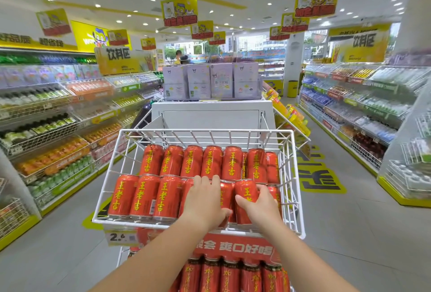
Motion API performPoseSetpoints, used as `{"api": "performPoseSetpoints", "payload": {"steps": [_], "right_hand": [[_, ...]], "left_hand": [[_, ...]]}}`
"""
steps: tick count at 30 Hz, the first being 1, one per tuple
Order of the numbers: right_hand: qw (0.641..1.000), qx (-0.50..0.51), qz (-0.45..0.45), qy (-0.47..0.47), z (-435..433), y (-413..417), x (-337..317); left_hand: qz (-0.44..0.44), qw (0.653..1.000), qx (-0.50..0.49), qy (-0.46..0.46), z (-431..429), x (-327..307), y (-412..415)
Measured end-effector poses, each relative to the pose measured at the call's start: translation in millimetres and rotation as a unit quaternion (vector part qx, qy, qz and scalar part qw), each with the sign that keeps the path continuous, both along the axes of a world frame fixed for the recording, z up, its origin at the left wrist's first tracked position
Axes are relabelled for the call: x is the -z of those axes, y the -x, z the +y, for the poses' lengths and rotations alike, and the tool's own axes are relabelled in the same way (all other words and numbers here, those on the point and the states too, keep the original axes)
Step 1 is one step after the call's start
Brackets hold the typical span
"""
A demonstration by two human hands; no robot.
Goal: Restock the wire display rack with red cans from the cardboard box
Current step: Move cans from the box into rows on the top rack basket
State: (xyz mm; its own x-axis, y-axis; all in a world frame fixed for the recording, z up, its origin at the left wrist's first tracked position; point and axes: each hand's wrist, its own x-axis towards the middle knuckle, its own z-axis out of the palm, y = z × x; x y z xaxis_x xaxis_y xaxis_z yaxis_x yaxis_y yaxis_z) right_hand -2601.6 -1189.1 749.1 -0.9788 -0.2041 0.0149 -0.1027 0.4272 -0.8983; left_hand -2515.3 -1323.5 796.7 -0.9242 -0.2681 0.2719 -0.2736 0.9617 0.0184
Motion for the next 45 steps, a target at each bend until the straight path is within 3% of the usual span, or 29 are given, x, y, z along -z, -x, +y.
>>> {"api": "performPoseSetpoints", "payload": {"steps": [9, 20, 30, 38, 45], "right_hand": [[0.998, 0.025, 0.035, -0.037, -1, 0, 4], [0.996, 0.032, 0.057, -0.055, -2, -3, 2], [0.988, 0.039, 0.090, -0.118, -3, -17, -3], [0.938, 0.027, 0.221, -0.264, -2, -37, -8], [0.895, -0.015, 0.253, -0.366, 3, -73, -7]], "left_hand": [[-0.013, 0.996, -0.016, 0.092, -12, 0, 15], [-0.032, 0.999, -0.004, 0.031, -26, 15, 8], [-0.056, 0.998, 0.005, 0.035, -30, 12, -7], [-0.075, 0.995, 0.040, 0.056, -42, 11, -34], [-0.077, 0.991, 0.103, 0.046, -68, 17, -70]]}}
